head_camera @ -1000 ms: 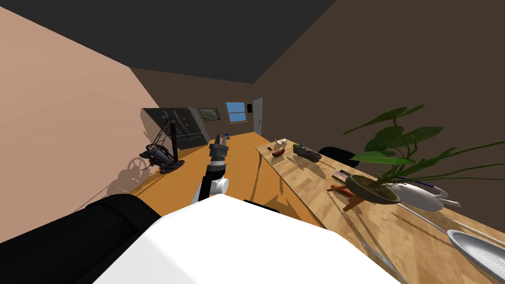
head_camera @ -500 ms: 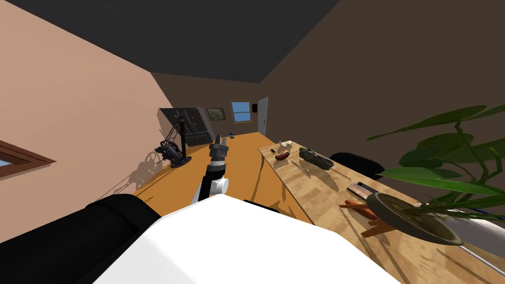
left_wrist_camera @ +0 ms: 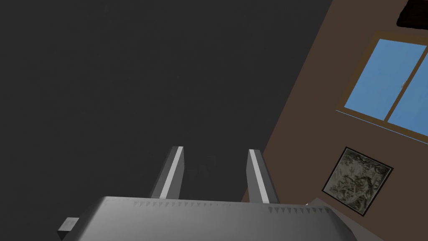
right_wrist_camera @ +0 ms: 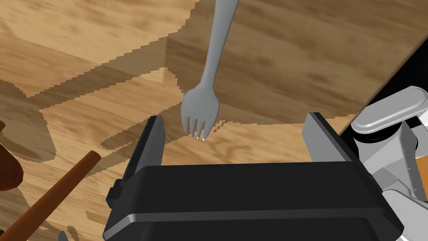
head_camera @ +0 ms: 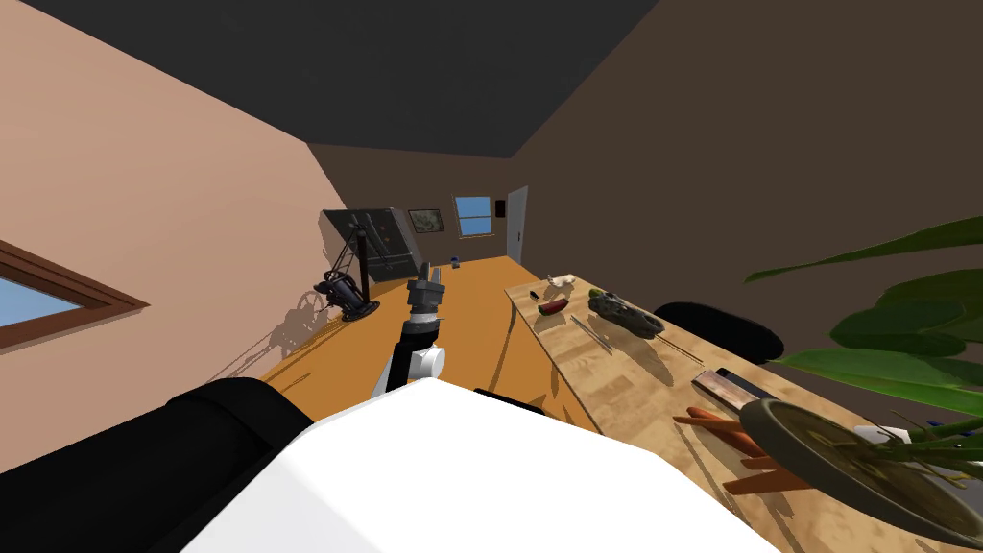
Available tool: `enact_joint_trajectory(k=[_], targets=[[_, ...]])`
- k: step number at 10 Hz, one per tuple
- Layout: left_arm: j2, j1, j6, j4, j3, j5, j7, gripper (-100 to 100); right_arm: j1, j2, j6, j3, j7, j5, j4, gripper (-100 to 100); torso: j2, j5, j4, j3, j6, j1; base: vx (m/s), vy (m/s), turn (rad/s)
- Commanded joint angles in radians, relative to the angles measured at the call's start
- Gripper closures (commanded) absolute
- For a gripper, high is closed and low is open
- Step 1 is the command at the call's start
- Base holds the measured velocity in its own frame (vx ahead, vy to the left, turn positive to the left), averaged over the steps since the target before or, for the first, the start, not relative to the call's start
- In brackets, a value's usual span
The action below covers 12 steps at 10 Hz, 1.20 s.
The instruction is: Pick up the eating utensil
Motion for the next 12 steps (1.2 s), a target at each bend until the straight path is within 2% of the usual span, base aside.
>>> enact_joint_trajectory(k=[1, 2, 3, 7, 8, 9, 12], targets=[[0.0, 0.0, 0.0, 0.0, 0.0, 0.0, 0.0, 0, -0.014, 0.035, 0.008, 0.008, 0.027, -0.005, 0.031, -100, 0.0, 0.0, 0.0, 0.0, 0.0, 0.0, 0.007, -0.048, 0.058], [0.0, 0.0, 0.0, 0.0, 0.0, 0.0, 0.0, 0, -0.006, 0.024, 0.006, 0.004, 0.016, -0.004, 0.018, -100, 0.001, 0.0, 0.0, 0.0, 0.0, 0.0, 0.001, -0.019, 0.011], [0.0, 0.0, 0.0, 0.0, 0.0, 0.0, 0.0, 0, -0.007, 0.026, 0.007, 0.004, 0.021, -0.005, 0.021, 100, 0.001, 0.0, 0.0, 0.0, 0.0, 0.001, 0.0, 0.0, 0.0], [0.0, 0.0, 0.0, 0.0, 0.0, 0.0, 0.0, 0, -0.008, 0.022, 0.01, 0.0, 0.021, -0.005, 0.021, 100, 0.002, -0.006, 0.0, 0.001, 0.001, -0.002, 0.001, -0.003, 0.004], [0.0, 0.0, 0.0, 0.0, 0.0, 0.0, 0.0, 0, -0.008, 0.022, 0.01, 0.0, 0.021, -0.005, 0.021, 0, 0.002, -0.006, 0.0, 0.001, 0.001, -0.002, 0.0, 0.0, 0.0], [0.0, 0.0, 0.0, 0.0, 0.0, 0.0, 0.0, 0, -0.003, 0.013, 0.008, -0.032, 0.025, -0.009, 0.013, -100, 0.002, -0.006, 0.0, 0.001, 0.001, -0.002, -0.054, -0.016, 0.015], [0.0, 0.0, 0.0, 0.0, 0.0, 0.0, 0.0, 0, 0.006, 0.021, 0.0, -0.088, 0.033, -0.02, -0.007, -100, 0.01, -0.006, 0.002, 0.005, 0.002, -0.003, -0.118, -0.01, 0.018]])
